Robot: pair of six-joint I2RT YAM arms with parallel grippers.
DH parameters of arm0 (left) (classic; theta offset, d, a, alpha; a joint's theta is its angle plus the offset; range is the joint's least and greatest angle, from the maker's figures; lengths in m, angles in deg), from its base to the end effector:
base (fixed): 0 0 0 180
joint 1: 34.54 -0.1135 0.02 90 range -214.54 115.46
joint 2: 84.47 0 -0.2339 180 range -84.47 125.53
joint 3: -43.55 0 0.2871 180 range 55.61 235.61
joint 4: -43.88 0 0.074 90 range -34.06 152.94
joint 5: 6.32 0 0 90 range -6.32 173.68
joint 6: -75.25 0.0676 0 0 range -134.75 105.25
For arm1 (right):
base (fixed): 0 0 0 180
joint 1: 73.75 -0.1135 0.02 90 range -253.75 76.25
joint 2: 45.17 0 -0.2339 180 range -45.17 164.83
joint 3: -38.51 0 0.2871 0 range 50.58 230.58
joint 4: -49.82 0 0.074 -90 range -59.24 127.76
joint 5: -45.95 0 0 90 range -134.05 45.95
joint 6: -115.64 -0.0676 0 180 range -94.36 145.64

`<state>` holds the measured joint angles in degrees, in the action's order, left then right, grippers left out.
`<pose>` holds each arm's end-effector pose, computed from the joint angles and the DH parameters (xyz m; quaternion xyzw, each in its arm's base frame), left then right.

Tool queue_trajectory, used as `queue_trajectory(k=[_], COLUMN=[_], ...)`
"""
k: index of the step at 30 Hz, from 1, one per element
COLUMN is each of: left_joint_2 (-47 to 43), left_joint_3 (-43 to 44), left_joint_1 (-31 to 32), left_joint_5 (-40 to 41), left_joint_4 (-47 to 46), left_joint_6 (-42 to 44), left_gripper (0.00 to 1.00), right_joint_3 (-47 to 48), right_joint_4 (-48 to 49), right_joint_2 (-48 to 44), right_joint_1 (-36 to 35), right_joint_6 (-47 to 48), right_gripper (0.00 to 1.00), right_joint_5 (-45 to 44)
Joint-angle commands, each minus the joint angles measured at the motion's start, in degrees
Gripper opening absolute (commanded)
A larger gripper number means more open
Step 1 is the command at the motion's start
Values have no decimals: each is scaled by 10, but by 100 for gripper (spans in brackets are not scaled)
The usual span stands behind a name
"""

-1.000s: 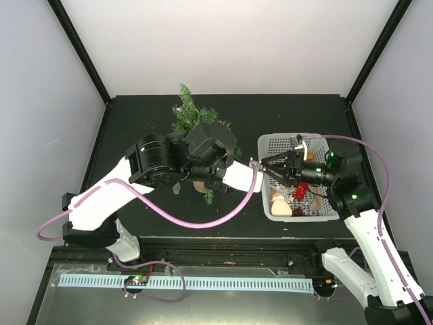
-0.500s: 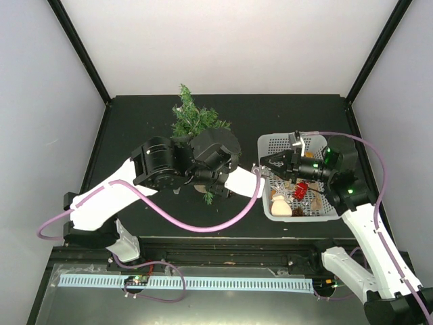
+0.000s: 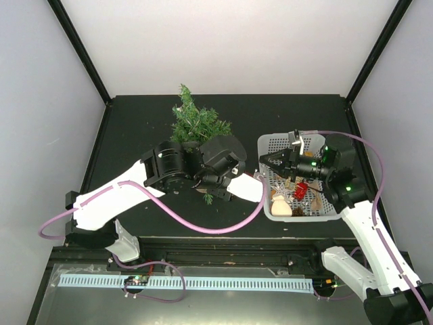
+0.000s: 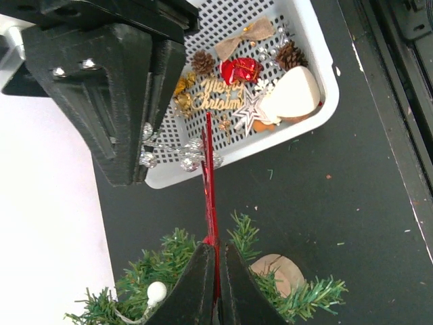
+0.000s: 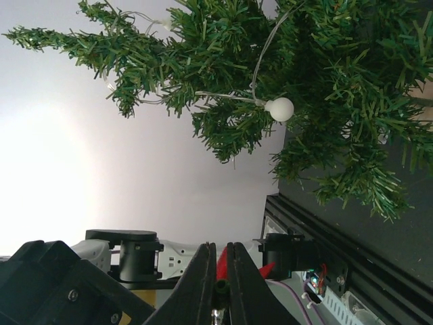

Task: Decorate the small christmas tree

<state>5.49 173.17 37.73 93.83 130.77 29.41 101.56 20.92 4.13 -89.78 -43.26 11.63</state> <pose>0.1138 -0.3167 0.4275 0.7714 0.5160 -0.0083 0.3723 0.2292 0.1240 0.3298 0.0585 0.7552 0.6364 0.1460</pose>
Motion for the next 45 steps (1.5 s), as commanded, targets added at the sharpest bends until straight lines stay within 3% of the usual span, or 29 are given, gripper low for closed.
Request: queue_trajectory(k=[1, 27, 45], left_joint_2=[-18, -5, -18], left_joint_3=[-7, -17, -33], left_joint_1=[3, 16, 58], left_joint_5=[14, 5, -33], left_joint_4=[-14, -68, -30], left_joint_6=[12, 44, 33], left_gripper=[2, 1, 2], right_joint_3=[10, 13, 11], right_joint_4=[7, -27, -54], right_joint_2=[4, 3, 15], right_joint_1=[-2, -2, -2], right_joint_6=[11, 37, 66], right_gripper=[5, 4, 2], right_joint_5=[-7, -11, -34])
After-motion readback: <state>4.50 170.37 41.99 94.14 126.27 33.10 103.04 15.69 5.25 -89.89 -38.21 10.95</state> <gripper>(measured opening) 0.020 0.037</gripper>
